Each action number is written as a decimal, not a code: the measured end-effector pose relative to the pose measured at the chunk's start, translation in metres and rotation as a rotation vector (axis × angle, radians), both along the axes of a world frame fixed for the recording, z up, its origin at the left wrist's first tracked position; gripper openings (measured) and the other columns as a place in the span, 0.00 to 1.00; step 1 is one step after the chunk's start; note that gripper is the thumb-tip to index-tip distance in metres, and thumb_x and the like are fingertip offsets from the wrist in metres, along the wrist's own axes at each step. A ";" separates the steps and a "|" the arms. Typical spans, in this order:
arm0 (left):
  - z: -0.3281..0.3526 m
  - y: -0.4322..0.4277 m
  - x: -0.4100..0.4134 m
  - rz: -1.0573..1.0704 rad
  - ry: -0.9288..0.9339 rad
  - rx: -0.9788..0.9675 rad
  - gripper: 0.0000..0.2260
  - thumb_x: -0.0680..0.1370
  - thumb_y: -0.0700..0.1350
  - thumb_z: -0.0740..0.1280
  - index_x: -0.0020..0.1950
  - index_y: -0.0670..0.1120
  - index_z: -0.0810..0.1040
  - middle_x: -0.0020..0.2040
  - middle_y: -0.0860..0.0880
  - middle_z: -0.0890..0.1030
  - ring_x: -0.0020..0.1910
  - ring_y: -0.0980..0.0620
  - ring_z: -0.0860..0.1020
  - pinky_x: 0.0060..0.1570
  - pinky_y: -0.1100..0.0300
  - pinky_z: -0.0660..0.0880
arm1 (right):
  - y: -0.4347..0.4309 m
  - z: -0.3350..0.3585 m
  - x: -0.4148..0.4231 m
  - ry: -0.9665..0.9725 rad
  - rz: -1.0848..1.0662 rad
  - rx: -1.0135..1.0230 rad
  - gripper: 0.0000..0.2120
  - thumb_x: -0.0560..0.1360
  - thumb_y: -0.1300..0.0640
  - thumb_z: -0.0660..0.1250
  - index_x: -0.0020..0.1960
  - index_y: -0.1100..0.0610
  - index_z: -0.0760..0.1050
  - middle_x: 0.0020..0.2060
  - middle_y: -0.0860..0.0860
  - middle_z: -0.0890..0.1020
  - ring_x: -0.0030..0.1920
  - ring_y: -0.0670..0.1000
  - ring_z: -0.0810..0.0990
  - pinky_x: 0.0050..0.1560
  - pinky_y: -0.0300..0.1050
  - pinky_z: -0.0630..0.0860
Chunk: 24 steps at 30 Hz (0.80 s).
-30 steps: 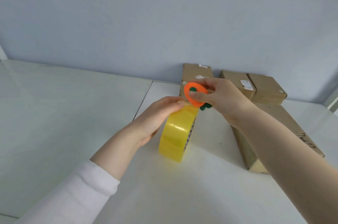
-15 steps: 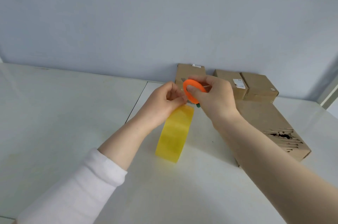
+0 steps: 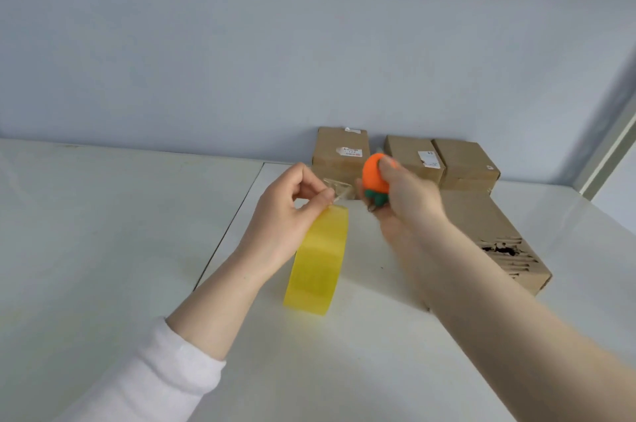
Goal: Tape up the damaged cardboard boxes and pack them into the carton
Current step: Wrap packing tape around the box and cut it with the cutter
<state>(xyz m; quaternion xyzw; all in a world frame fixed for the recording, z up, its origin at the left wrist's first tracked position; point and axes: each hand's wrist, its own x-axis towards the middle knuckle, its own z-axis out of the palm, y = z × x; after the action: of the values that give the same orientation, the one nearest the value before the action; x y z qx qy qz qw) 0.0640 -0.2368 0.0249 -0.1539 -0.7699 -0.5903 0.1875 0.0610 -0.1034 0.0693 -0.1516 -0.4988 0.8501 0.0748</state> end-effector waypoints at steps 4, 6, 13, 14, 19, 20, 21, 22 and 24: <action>0.011 0.013 0.009 0.019 0.085 0.136 0.10 0.75 0.40 0.69 0.38 0.51 0.73 0.38 0.52 0.80 0.41 0.54 0.78 0.48 0.58 0.72 | 0.074 0.021 0.005 0.224 -0.104 0.017 0.04 0.76 0.62 0.65 0.45 0.55 0.75 0.33 0.48 0.81 0.24 0.44 0.79 0.33 0.42 0.75; 0.028 0.024 0.012 -0.001 0.116 0.223 0.09 0.74 0.40 0.69 0.38 0.50 0.73 0.37 0.51 0.80 0.42 0.52 0.78 0.50 0.55 0.72 | 0.126 0.013 0.012 0.232 -0.243 0.354 0.03 0.75 0.58 0.68 0.46 0.50 0.77 0.37 0.45 0.81 0.25 0.40 0.78 0.30 0.37 0.75; 0.066 0.080 0.018 -0.125 0.056 0.351 0.09 0.76 0.38 0.66 0.39 0.50 0.73 0.33 0.56 0.79 0.45 0.50 0.78 0.53 0.51 0.75 | 0.228 -0.089 0.028 -0.234 -0.168 0.958 0.13 0.73 0.58 0.71 0.55 0.62 0.79 0.44 0.59 0.81 0.37 0.58 0.78 0.37 0.45 0.76; 0.067 0.090 0.018 -0.135 0.041 0.344 0.09 0.77 0.38 0.66 0.39 0.49 0.73 0.34 0.54 0.79 0.43 0.51 0.78 0.51 0.53 0.75 | 0.234 -0.098 0.030 -0.262 -0.144 0.985 0.12 0.73 0.57 0.70 0.54 0.61 0.80 0.47 0.59 0.81 0.42 0.58 0.79 0.43 0.48 0.77; 0.075 0.129 0.018 -0.181 -0.034 0.396 0.09 0.77 0.38 0.65 0.40 0.49 0.72 0.37 0.50 0.79 0.37 0.53 0.78 0.38 0.62 0.77 | 0.252 -0.109 0.034 -0.222 -0.077 1.012 0.09 0.74 0.54 0.69 0.52 0.56 0.81 0.42 0.51 0.80 0.36 0.48 0.75 0.32 0.38 0.70; 0.077 0.134 0.018 -0.187 -0.043 0.405 0.09 0.77 0.38 0.65 0.40 0.49 0.72 0.37 0.50 0.79 0.37 0.53 0.78 0.37 0.62 0.77 | 0.254 -0.110 0.034 -0.210 -0.062 1.028 0.09 0.73 0.54 0.69 0.51 0.56 0.81 0.42 0.51 0.80 0.36 0.48 0.75 0.32 0.37 0.69; 0.080 0.140 0.018 -0.191 -0.048 0.409 0.09 0.77 0.39 0.65 0.40 0.49 0.72 0.38 0.49 0.80 0.36 0.53 0.78 0.37 0.62 0.77 | 0.256 -0.111 0.035 -0.200 -0.053 1.053 0.09 0.73 0.54 0.70 0.51 0.55 0.81 0.43 0.50 0.80 0.38 0.48 0.75 0.32 0.36 0.69; 0.082 0.145 0.018 -0.194 -0.050 0.408 0.09 0.77 0.39 0.65 0.40 0.49 0.72 0.38 0.49 0.80 0.36 0.53 0.79 0.37 0.62 0.77 | 0.257 -0.110 0.035 -0.198 -0.048 1.086 0.09 0.73 0.53 0.70 0.51 0.55 0.81 0.45 0.50 0.81 0.39 0.47 0.76 0.33 0.35 0.70; 0.086 0.156 0.019 -0.192 -0.049 0.401 0.08 0.77 0.39 0.65 0.39 0.49 0.72 0.38 0.49 0.80 0.37 0.53 0.79 0.38 0.60 0.77 | 0.257 -0.110 0.037 -0.226 -0.036 1.188 0.11 0.73 0.51 0.69 0.54 0.53 0.80 0.50 0.51 0.81 0.45 0.49 0.78 0.41 0.38 0.72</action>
<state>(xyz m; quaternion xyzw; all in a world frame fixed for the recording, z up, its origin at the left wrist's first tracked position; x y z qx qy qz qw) 0.0826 -0.0810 0.1113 -0.1718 -0.6231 -0.7503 0.1387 0.0985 0.1532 -0.0412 -0.1818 -0.8903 0.4034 0.1077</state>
